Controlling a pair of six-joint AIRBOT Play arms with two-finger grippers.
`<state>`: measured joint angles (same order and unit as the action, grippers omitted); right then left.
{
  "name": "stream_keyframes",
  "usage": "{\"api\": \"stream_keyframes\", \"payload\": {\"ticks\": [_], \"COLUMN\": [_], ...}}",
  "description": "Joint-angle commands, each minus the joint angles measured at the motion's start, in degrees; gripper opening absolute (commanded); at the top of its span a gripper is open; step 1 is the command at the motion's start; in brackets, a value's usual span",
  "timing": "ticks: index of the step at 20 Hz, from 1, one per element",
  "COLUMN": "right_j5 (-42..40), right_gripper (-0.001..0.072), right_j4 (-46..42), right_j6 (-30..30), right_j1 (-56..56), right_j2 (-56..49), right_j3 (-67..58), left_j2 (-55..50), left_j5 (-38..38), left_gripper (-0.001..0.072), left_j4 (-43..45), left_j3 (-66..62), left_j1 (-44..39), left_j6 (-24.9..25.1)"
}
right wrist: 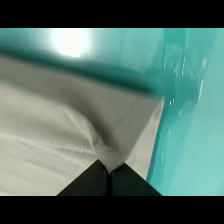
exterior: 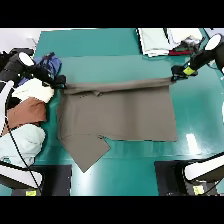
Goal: Fold the shirts.
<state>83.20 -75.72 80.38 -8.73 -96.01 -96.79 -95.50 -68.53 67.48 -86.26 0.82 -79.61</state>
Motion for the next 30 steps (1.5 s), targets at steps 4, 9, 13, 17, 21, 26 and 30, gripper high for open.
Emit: {"api": "stream_keyframes", "payload": {"ticks": [4,9,13,17,21,26,30], "right_j5": [-6.36,-5.92,-2.62,1.2,1.64,-2.73,-6.03], "right_gripper": [0.0013,0.0464,0.0461,0.0458,0.0458,0.0456,0.0398], "right_j4": [-0.33,-0.26,-0.46,-0.5,-0.31,0.79,4.35], "right_j6": [0.26,1.25,-0.09,-0.96,-1.95,-2.97,-3.06], "right_j1": [0.11,0.09,-1.03,-7.28,-15.61,-18.8,-13.97], "right_j2": [4.76,4.94,12.68,23.41,32.11,35.28,35.23], "right_j3": [15.52,14.45,16.39,33.35,52.26,64.22,66.4], "left_j2": [0.02,1.97,12.92,27.96,41.38,46.69,46.71], "left_j5": [-1.44,-2.93,-4.37,-6.05,-5.86,-5.29,-4.02], "left_gripper": [0.0024,0.0472,0.0485,0.0485,0.0485,0.0485,0.0485], "left_j4": [0.17,0.76,6.88,10.56,9.81,8.57,8.48], "left_j3": [5.44,4.81,6.19,19.98,38.51,48.48,48.76], "left_j1": [0.0,0.07,0.04,0.04,0.04,0.04,0.04], "left_j6": [0.2,-1.11,-3.02,-4.59,-8.07,-10.12,-10.16]}}
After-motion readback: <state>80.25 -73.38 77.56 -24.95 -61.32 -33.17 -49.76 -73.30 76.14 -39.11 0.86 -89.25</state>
